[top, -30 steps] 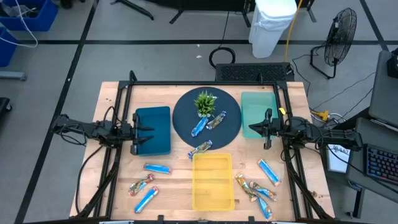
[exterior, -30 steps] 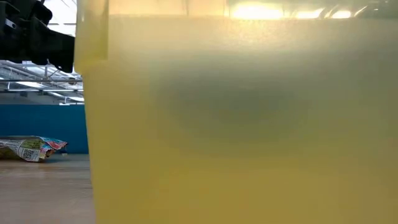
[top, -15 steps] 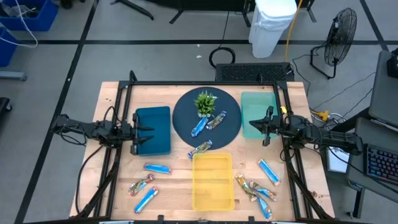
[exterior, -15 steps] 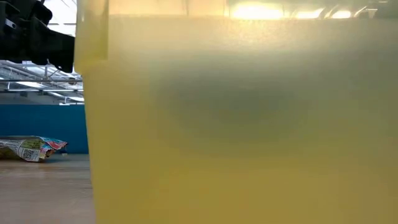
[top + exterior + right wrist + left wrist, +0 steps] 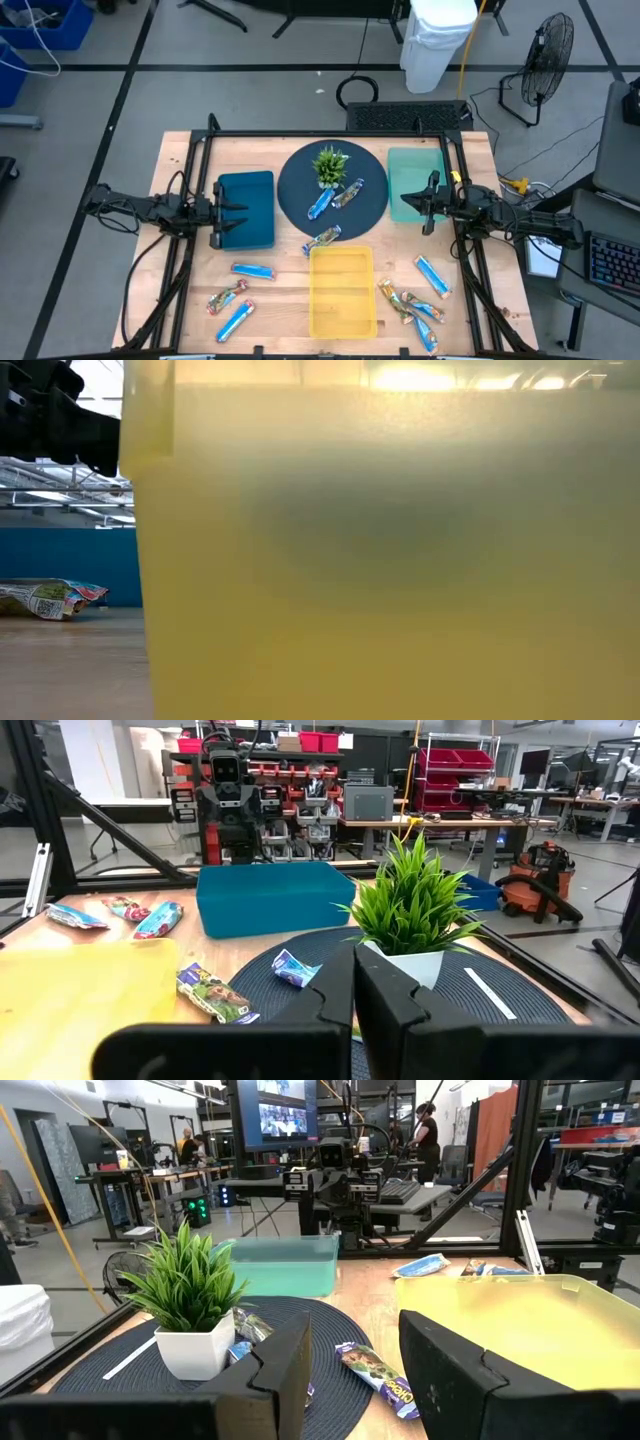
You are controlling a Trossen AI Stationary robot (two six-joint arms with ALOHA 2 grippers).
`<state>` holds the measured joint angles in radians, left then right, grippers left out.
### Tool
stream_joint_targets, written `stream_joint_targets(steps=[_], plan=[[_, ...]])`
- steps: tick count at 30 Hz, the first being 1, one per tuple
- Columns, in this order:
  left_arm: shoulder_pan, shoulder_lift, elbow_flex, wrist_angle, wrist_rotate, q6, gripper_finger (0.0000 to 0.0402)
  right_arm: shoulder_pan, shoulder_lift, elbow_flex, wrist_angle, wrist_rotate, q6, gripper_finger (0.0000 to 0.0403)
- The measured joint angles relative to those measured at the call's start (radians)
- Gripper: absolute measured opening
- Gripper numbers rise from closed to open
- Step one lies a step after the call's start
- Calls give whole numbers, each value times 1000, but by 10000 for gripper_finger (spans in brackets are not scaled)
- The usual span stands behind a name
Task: Pick and place Granola Bars by type
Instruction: Put the yellow granola bar into the green bin
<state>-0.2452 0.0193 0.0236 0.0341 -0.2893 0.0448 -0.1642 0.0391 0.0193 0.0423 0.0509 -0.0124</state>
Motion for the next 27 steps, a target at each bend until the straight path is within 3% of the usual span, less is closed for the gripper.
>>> stream_joint_targets(steps=[15, 27], plan=[[0, 0, 0, 0, 0, 0, 159, 0, 1, 0, 68, 1, -13, 4], [0, 0, 0, 0, 0, 0, 159, 2, 4, 0, 171, -5, 288, 4]])
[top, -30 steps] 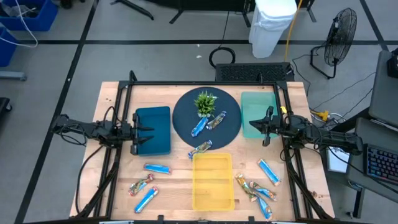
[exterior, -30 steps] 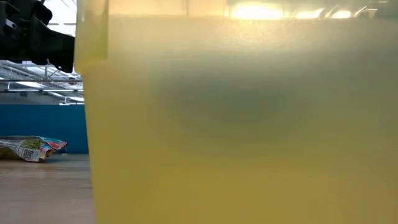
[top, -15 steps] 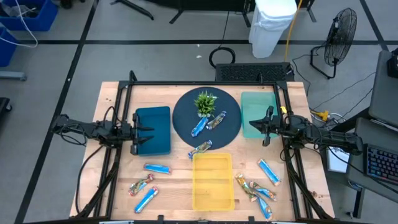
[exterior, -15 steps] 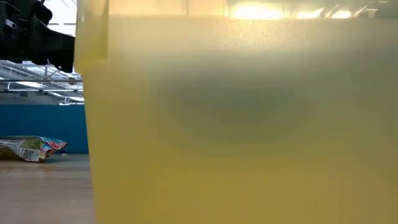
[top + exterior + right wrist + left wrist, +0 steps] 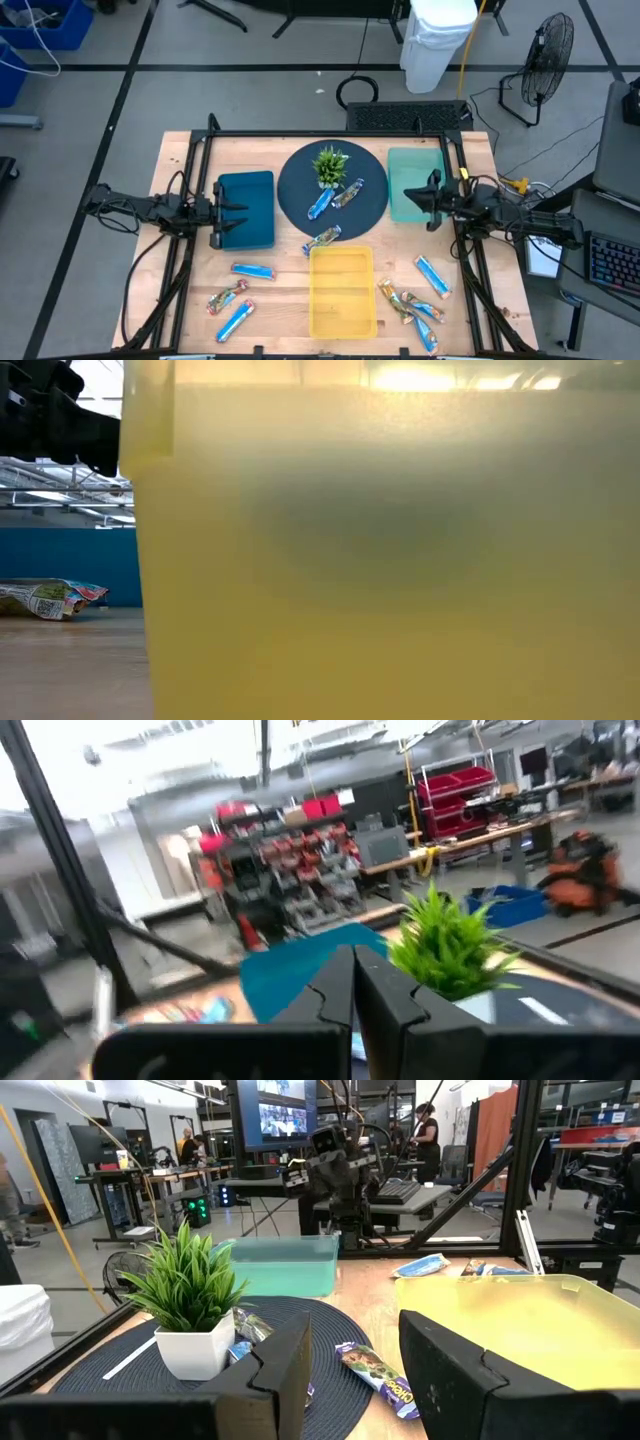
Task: Pick and place Granola Bars by type
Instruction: Put the yellow granola bar into the green bin
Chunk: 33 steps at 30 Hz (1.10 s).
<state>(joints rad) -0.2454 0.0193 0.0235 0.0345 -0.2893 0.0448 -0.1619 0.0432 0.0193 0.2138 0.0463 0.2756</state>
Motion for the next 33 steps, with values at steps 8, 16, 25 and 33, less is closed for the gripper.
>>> stream_joint_targets(steps=[8, 16, 25, 33], plan=[[0, 0, 0, 0, 0, 0, 159, 0, 2, 10, 44, -54, 166, 4], [0, 0, 0, 0, 0, 0, 159, 165, 184, 174, -15, -207, 371, 1], [0, 0, 0, 2, 0, 0, 159, 564, 754, 639, -536, 114, 448, 1], [0, 0, 0, 6, 0, 0, 159, 777, 1189, 993, -1213, 134, 794, 0]])
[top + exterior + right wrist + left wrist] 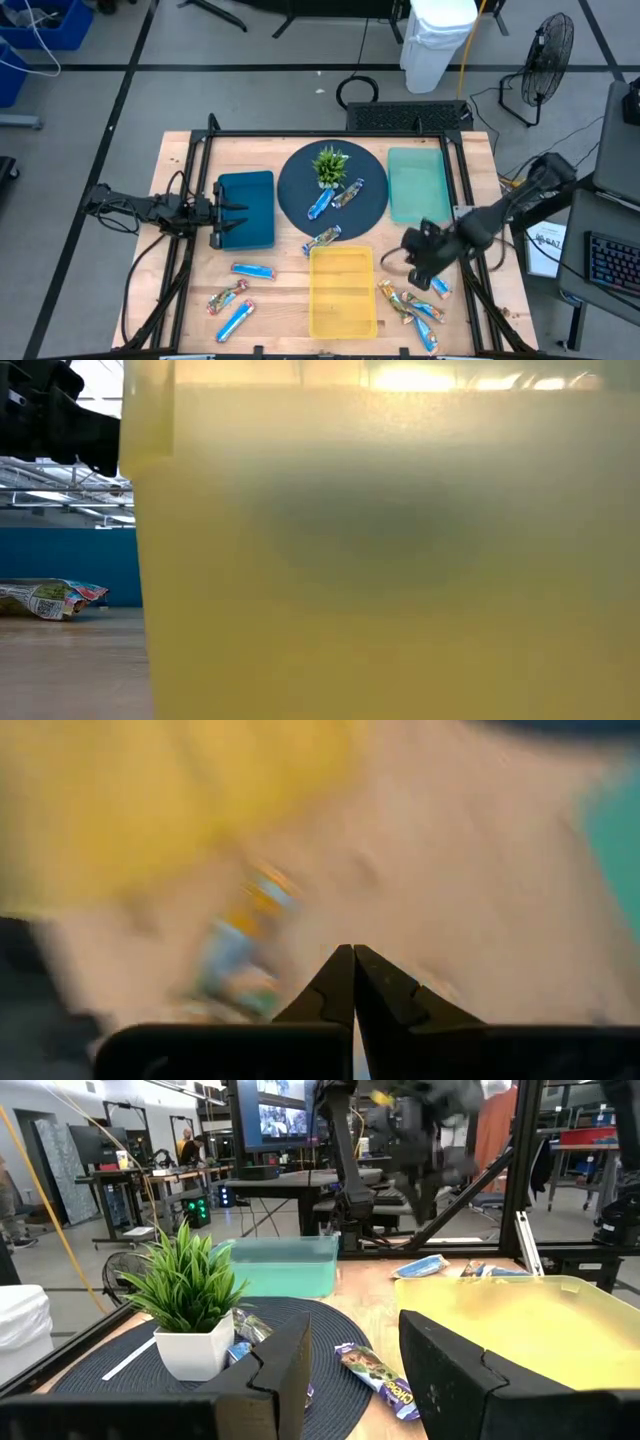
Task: Pick and place Granola Bars by type
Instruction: Put the yellow granola bar into the green bin
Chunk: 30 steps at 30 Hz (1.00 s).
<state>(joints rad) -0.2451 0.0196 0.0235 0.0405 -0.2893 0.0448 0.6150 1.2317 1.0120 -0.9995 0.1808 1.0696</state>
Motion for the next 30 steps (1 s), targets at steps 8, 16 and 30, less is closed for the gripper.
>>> stream_joint_targets(steps=[8, 16, 30], plan=[[0, 0, 0, 7, 0, 0, 159, 101, 142, -43, -114, -60, 281, 2], [0, 0, 0, 8, 0, 0, 159, 116, 149, -183, 61, -136, 385, 73], [0, 0, 0, 10, 0, 0, 159, 115, 147, -327, 151, -158, 412, 195]])
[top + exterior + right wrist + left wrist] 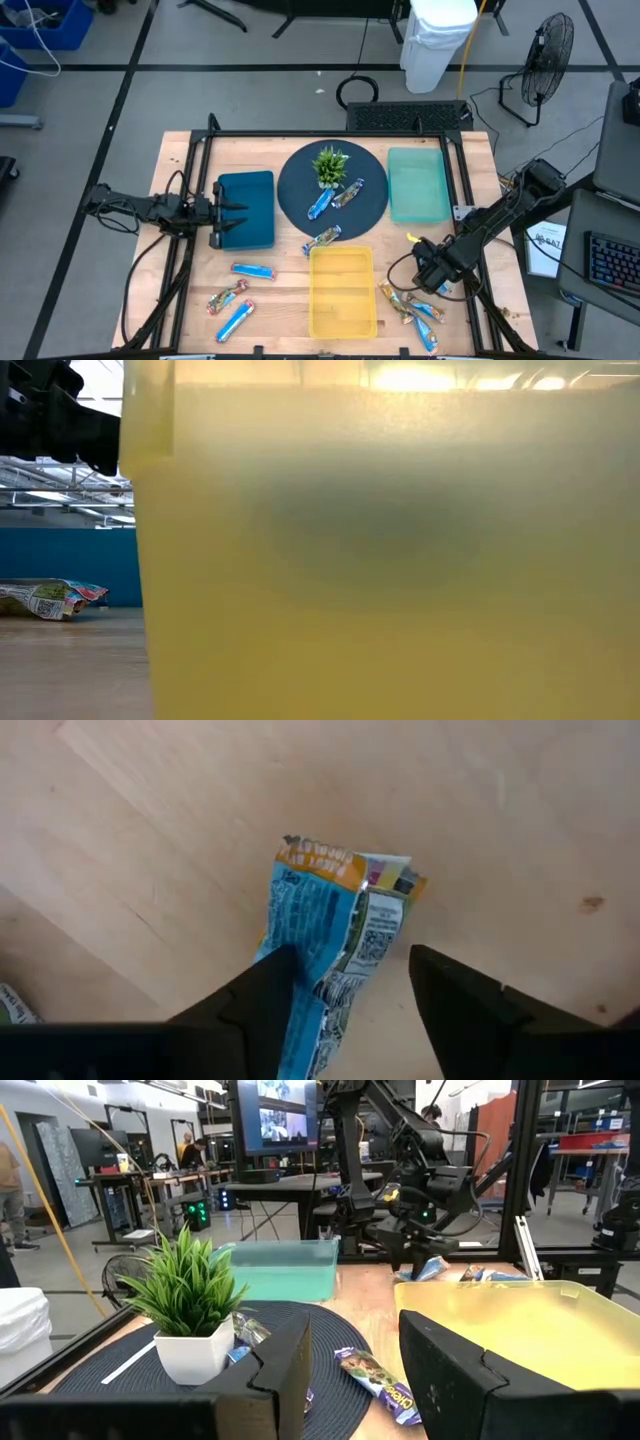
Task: Pick and place Granola Bars by type
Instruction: Put the yellow granola bar into the green bin
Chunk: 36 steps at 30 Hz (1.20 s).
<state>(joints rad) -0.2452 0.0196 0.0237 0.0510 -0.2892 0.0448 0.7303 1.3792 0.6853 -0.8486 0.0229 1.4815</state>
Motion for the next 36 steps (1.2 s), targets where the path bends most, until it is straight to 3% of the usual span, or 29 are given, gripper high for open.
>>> stream_joint_targets(steps=[6, 16, 24, 36], plan=[[0, 0, 0, 1, 0, 0, 159, 0, 1, -3, 29, -2, -9, 159], [0, 0, 0, 2, 0, 0, 159, 0, 0, -3, 139, -1, -135, 14], [0, 0, 0, 2, 0, 0, 159, 0, -14, -4, 141, 26, -195, 4], [0, 0, 0, 3, 0, 0, 159, -5, -299, -4, 141, 330, -359, 3]])
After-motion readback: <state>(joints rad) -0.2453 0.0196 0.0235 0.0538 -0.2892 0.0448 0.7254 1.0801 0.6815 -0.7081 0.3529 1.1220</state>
